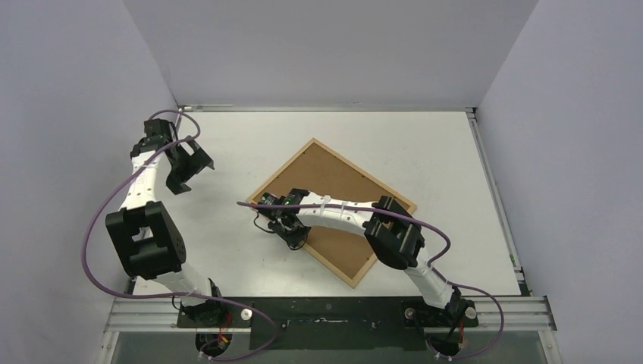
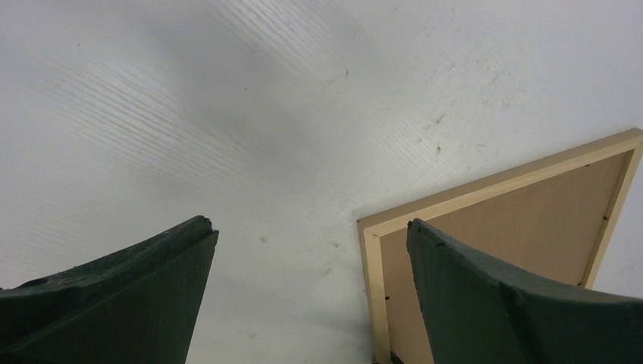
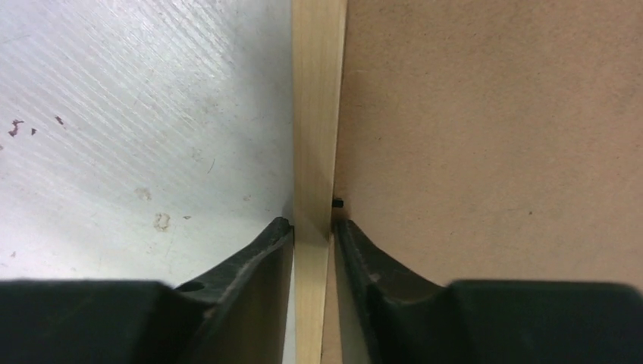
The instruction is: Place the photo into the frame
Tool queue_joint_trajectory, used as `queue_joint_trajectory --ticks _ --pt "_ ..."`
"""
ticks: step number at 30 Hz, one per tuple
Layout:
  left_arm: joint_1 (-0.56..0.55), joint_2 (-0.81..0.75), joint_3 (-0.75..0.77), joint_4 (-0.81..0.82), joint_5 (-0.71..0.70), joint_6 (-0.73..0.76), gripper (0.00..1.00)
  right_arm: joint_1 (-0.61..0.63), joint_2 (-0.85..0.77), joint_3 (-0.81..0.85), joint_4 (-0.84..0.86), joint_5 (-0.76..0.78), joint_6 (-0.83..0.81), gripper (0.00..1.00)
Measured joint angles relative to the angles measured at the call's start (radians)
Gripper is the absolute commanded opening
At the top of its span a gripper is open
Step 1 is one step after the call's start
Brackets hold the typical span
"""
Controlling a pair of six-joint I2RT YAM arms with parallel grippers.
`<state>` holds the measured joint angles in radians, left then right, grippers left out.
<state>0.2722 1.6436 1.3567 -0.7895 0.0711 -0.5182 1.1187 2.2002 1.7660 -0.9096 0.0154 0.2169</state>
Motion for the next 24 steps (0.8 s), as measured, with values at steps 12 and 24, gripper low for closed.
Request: queue_joint_trajectory --ticks 12,24 --pt "-0.002 -0.024 -0.046 0.016 0.174 -0.005 0.97 0.014 0.014 0.052 -0.05 0.09 0.103 0.0" --pt "-0.079 -0.076 -0.182 0.101 0.491 -0.045 0.91 -0.082 -0.047 0.168 -0.041 -0.004 0.171 0.0"
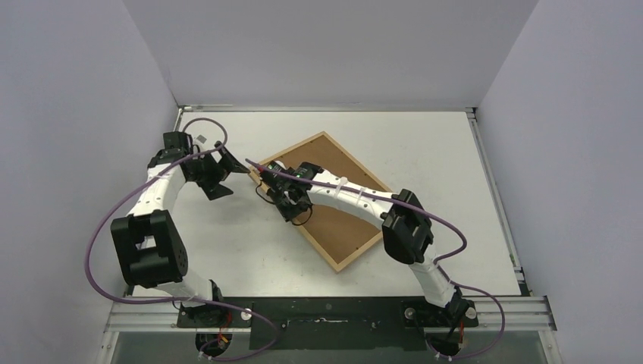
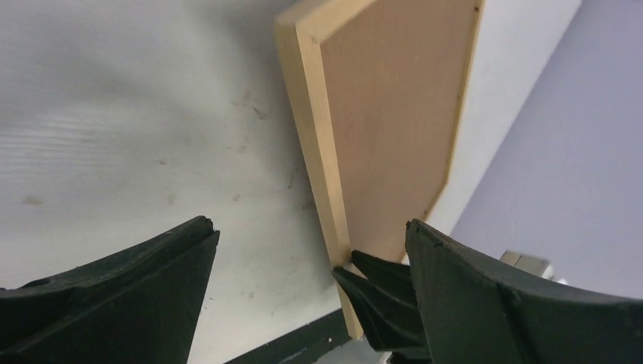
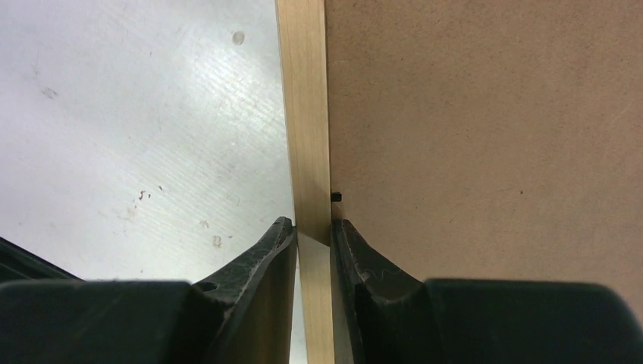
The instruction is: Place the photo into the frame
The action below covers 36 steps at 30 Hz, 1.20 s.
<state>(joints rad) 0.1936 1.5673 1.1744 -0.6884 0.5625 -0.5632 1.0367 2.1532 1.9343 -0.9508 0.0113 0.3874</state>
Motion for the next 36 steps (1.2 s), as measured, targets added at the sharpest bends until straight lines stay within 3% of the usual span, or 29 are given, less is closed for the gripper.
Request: queue_joint_trajectory --ticks 3,8,18,25,29,30,32,36 --pt "-0.04 -0.005 -0.054 0.067 0.078 -0.024 0.84 -0.022 -0.018 -0.01 0.019 -0.01 0.007 0.0" --pt "-0.112 0.005 -0.137 0.201 0.161 -0.063 0.83 -0.031 -0.043 -0.043 0.05 -0.027 0.015 0.0" --pt "-0.185 0.103 -0.193 0.415 0.192 -0.137 0.7 -0.027 -0.113 -0.134 0.116 -0.047 0.056 0.0" --pt "-0.248 0.12 -0.227 0.53 0.18 -0.208 0.36 -0.027 -0.119 -0.135 0.144 -0.048 0.084 0.0" --pt "-0.249 0.12 -0.237 0.562 0.155 -0.249 0.21 -0.028 -0.119 -0.126 0.141 -0.038 0.09 0.0" --pt "-0.249 0.12 -0.237 0.562 0.15 -0.254 0.18 -0.027 -0.119 -0.121 0.137 -0.03 0.09 0.04" --pt "-0.247 0.119 -0.235 0.565 0.157 -0.282 0.14 -0.022 -0.119 -0.106 0.119 -0.006 0.093 0.2" --pt "-0.248 0.119 -0.202 0.528 0.164 -0.301 0.12 0.011 -0.119 -0.051 0.057 0.086 0.096 0.65"
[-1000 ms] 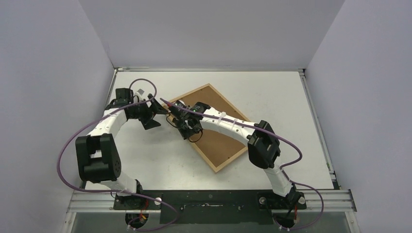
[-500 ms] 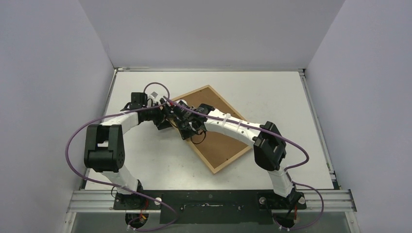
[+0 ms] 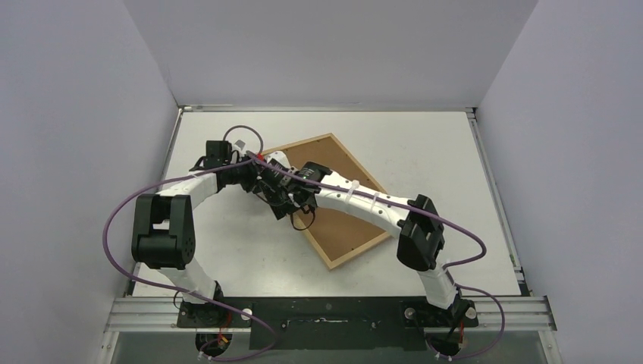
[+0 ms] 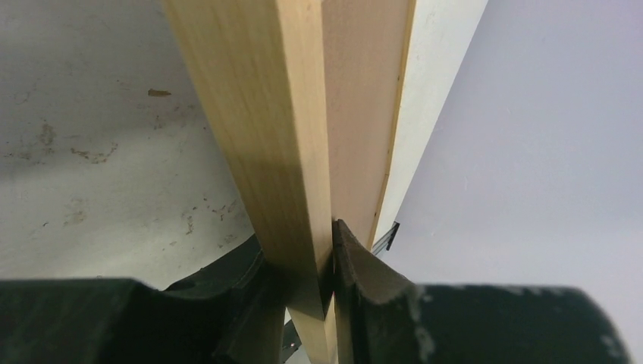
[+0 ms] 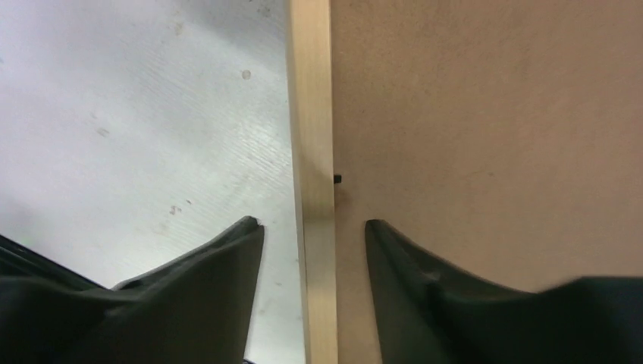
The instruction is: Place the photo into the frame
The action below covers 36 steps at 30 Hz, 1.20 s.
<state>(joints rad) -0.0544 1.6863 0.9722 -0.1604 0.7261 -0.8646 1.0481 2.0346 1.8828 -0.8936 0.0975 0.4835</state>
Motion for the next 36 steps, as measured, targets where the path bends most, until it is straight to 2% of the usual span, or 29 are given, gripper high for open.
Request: queue_joint_trajectory --ticks 2,6,12,18,28,36 --pt "-0.002 0.0 0.023 -0.031 -0.006 -0.002 0.12 0.035 0.0 0.048 -0.046 0.079 -0.013 0.73" --pt "-0.004 -0.002 0.08 -0.126 -0.027 0.002 0.12 0.13 0.002 0.152 -0.141 0.236 -0.05 0.76" --pt "-0.004 -0.028 0.143 -0.238 -0.063 0.011 0.11 0.236 0.013 0.204 -0.237 0.422 -0.099 0.75" --pt "-0.009 -0.044 0.157 -0.3 -0.084 0.011 0.11 0.242 0.058 0.204 -0.322 0.554 -0.133 0.69" --pt "-0.023 -0.098 0.157 -0.346 -0.126 -0.005 0.11 0.26 0.071 0.2 -0.338 0.651 -0.198 0.57" --pt "-0.024 -0.099 0.159 -0.359 -0.132 -0.011 0.12 0.271 0.073 0.188 -0.321 0.669 -0.245 0.61"
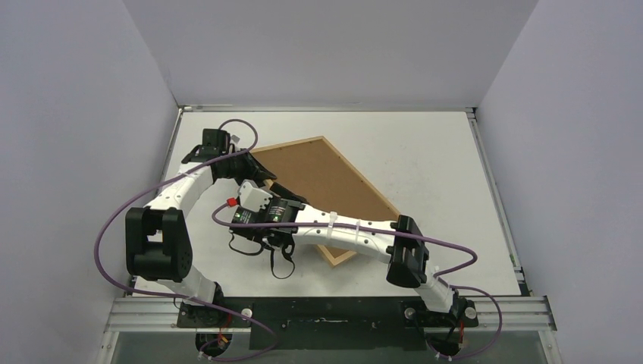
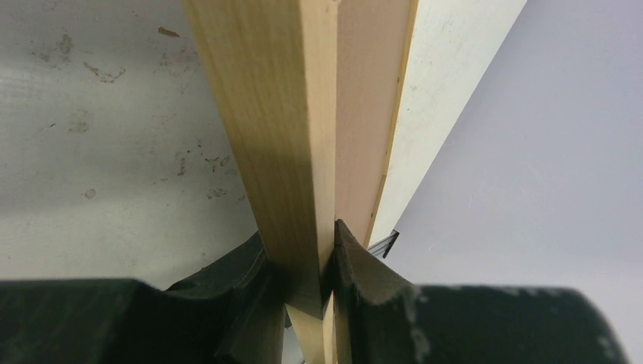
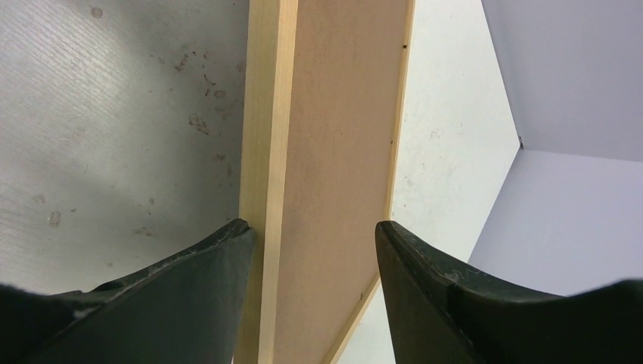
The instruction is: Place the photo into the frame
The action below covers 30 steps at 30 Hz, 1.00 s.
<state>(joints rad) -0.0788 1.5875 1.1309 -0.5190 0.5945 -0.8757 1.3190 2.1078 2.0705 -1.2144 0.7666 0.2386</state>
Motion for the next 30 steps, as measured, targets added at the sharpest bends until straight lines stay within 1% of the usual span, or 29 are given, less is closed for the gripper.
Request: queue_joint_trajectory --ticks 8,12,18,23,26,27,30 --pt "-0.005 0.0 0.02 -0.025 -0.011 0.0 0.12 0.007 0.0 -0.01 0.014 0.02 -0.03 0.65" --pt "-0.005 0.0 0.022 -0.034 -0.013 -0.001 0.12 0.01 0.0 -0.043 0.057 0.008 -0.039 0.68" --pt "-0.005 0.0 0.04 -0.052 -0.014 0.0 0.12 0.011 0.0 -0.074 0.066 -0.016 -0.048 0.66" --pt "-0.005 0.0 0.055 -0.07 -0.016 0.003 0.12 0.011 0.006 -0.074 0.069 0.027 -0.059 0.59" --pt "-0.005 0.0 0.063 -0.077 -0.018 0.003 0.12 0.011 0.029 -0.075 0.075 0.074 -0.078 0.51" --pt "-0.005 0.0 0.065 -0.08 -0.019 0.003 0.12 0.011 0.038 -0.078 0.08 0.093 -0.085 0.48" --pt "-0.005 0.0 0.069 -0.085 -0.019 0.002 0.12 0.011 0.053 -0.103 0.089 0.138 -0.106 0.34"
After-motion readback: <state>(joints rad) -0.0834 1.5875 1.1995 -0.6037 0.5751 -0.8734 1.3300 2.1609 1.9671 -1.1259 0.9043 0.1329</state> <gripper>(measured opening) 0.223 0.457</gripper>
